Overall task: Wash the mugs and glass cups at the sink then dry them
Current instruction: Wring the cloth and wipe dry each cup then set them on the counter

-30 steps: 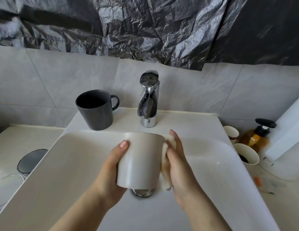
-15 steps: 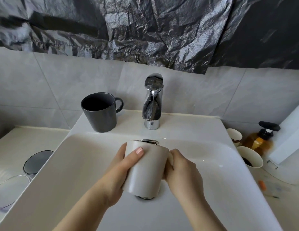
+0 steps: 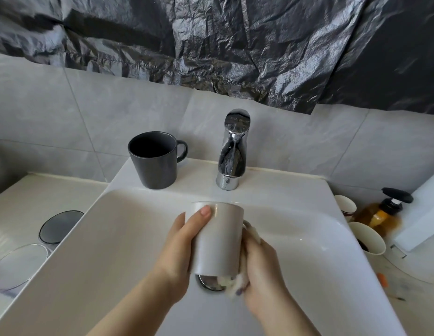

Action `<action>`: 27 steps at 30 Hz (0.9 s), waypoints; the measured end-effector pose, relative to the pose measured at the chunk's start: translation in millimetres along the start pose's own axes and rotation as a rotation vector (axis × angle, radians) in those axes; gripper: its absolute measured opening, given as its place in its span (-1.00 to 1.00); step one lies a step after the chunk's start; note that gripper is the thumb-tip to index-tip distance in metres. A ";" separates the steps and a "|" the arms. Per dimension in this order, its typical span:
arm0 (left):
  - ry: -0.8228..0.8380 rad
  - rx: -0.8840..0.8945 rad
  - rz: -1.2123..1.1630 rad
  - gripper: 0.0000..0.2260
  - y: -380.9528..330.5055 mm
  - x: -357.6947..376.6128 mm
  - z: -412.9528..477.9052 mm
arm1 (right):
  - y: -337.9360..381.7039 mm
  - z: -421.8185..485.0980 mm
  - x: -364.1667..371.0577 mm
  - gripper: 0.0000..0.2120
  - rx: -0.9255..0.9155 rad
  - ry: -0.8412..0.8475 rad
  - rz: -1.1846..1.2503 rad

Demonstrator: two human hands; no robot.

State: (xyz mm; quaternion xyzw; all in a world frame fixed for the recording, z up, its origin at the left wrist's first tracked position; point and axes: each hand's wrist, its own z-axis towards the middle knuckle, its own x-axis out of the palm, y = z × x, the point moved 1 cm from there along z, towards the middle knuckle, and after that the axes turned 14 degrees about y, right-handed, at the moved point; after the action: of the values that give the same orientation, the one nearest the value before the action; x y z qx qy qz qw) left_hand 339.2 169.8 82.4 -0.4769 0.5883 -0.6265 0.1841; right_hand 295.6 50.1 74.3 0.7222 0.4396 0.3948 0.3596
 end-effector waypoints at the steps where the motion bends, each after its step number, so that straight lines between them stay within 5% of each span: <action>1: -0.050 0.001 -0.023 -0.24 4.2 1.0 1.5 | -0.7 -2.3 4.3 -0.74 0.043 0.043 0.065; 6: -0.115 -0.065 -0.100 -0.26 5.6 -2.7 4.4 | 1.5 -10.7 12.8 -0.80 -0.013 0.171 0.207; 10: 0.073 -0.217 -0.104 -0.32 -2.5 -2.1 0.9 | 6.5 -8.3 4.7 -0.84 -0.155 -0.056 -0.052; 12: 0.068 -0.204 -0.088 -0.21 -0.8 -0.3 2.5 | 5.5 -6.0 1.6 -0.86 -0.205 -0.164 -0.134; 16: 0.017 -0.145 -0.234 -0.52 0.2 8.8 0.6 | 5.2 -10.9 2.9 -0.87 -0.385 -0.259 -0.247; 18: -0.060 -0.129 -0.227 -0.38 4.4 4.7 2.4 | -0.3 -15.4 8.8 -0.86 -0.447 -0.203 -0.307; 21: -0.144 -0.130 -0.206 -0.16 2.4 -3.9 3.4 | -8.7 -17.7 20.2 -0.75 -0.566 -0.061 -0.376; 27: -0.014 -0.079 -0.085 -0.34 4.2 4.5 2.9 | -2.0 1.7 3.3 -0.28 -0.454 -0.136 -0.436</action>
State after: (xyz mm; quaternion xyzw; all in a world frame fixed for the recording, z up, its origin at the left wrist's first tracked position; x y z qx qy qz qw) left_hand 338.1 163.7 79.9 -0.5129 0.5905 -0.6066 0.1423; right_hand 297.4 53.6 72.7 0.5371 0.4595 0.3472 0.6163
